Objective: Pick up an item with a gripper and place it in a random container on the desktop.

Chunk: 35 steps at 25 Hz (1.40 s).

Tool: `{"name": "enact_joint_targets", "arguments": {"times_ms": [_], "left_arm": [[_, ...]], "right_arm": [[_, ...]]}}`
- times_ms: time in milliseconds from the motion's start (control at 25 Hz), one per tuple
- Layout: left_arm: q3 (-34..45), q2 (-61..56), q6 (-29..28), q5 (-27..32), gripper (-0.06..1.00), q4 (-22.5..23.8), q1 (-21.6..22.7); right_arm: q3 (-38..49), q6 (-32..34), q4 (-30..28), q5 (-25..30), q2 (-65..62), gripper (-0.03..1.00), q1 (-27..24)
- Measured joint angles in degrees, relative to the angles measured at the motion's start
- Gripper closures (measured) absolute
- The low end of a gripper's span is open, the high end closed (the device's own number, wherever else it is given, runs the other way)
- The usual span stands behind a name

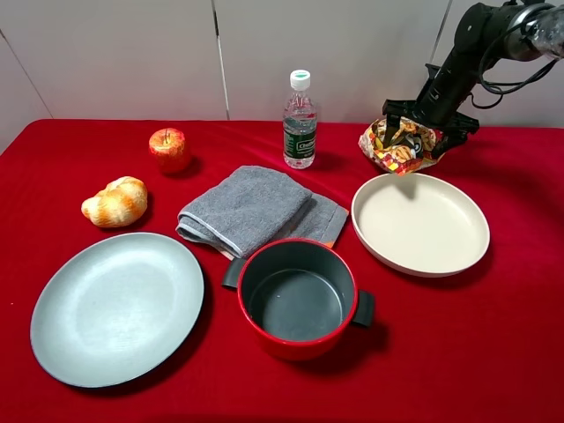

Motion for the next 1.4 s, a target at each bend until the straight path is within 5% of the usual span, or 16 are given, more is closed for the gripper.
{"name": "enact_joint_targets", "arguments": {"times_ms": [160, 640, 1120, 1400], "left_arm": [[0.0, 0.0, 0.0, 0.0, -0.01, 0.0, 0.0], [0.0, 0.0, 0.0, 0.0, -0.01, 0.0, 0.0], [0.0, 0.0, 0.0, 0.0, -0.01, 0.0, 0.0], [0.0, 0.0, 0.0, 0.0, -0.01, 0.0, 0.0]], "right_arm": [[0.0, 0.0, 0.0, 0.0, 0.0, 0.28, 0.0], [0.0, 0.0, 1.0, -0.4, 0.2, 0.61, 0.0], [-0.2, 0.2, 1.7, -0.5, 0.2, 0.82, 0.0], [-0.2, 0.2, 1.7, -0.3, 0.2, 0.82, 0.0]]}}
